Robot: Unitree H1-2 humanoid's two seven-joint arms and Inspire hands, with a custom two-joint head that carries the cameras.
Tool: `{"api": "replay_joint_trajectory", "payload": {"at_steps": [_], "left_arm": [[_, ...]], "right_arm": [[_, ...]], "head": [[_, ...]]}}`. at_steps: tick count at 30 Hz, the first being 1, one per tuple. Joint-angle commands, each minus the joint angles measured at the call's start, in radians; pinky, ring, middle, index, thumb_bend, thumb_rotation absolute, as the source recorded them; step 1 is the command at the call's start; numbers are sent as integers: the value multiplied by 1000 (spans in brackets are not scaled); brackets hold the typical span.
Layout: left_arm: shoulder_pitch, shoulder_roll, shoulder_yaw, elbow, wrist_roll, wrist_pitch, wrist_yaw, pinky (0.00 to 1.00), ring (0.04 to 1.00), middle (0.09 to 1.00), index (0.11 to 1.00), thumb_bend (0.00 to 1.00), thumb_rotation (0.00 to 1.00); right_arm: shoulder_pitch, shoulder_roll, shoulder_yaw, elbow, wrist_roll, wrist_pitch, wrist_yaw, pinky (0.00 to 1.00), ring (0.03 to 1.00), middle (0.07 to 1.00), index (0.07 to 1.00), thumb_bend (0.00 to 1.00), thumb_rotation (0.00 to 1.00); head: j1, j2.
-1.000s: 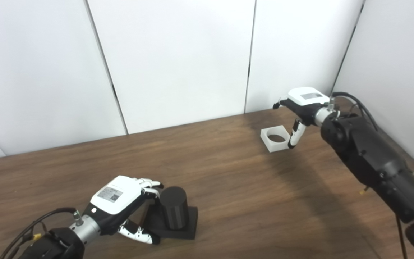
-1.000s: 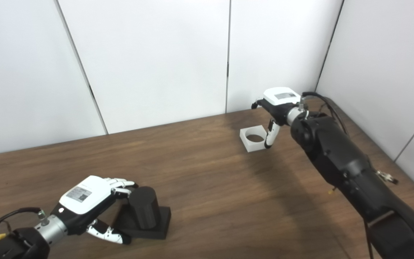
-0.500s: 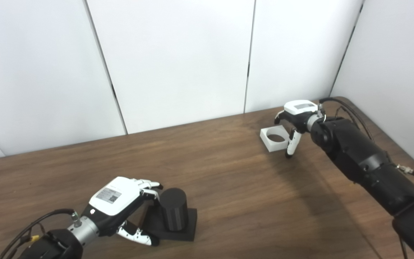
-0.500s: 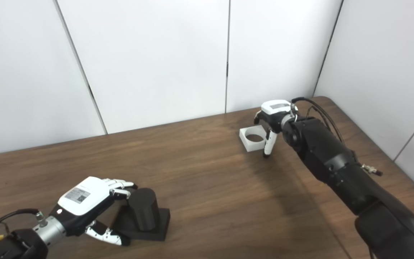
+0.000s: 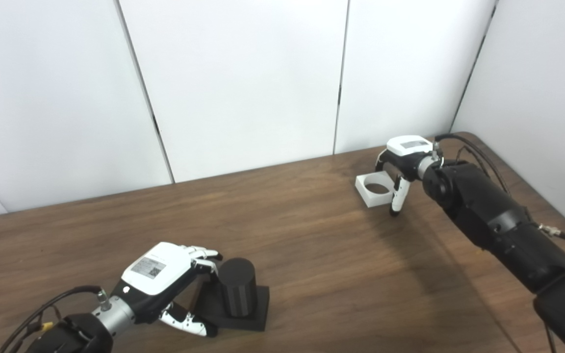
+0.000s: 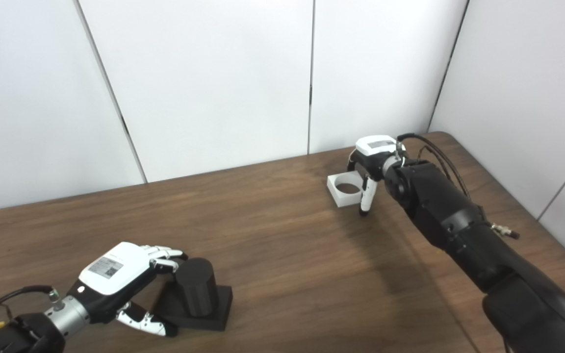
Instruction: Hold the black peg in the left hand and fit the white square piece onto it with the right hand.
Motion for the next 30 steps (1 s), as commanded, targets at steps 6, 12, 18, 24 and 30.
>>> {"api": "replay_joint_trajectory", "payload": {"at_steps": [6,12,18,24,30], "left_arm": [[53,31,-34,-2,46,4,-105,772,843,855,490,524,66],[53,26,-32,-10,42,14,-118,770,837,851,490,524,65],[51,26,-31,-18,39,20,-123,768,836,851,490,524,65],[53,25,-28,-18,36,14,-113,754,838,848,489,524,65],[53,23,-26,-17,40,15,-112,755,845,855,489,524,65]], "right_arm": [[3,-20,-13,-2,28,-68,-80,674,809,795,496,536,133],[12,-22,-17,-16,49,-96,-100,692,796,767,484,519,130],[18,-22,-25,-22,70,-115,-109,699,791,759,481,519,127],[35,-18,-55,-58,107,-128,-130,720,806,749,480,521,127],[43,-27,-81,-143,143,-146,-114,729,808,748,479,522,127]], "head": [[2,8],[9,14],[14,22],[23,28],[44,38]]}}
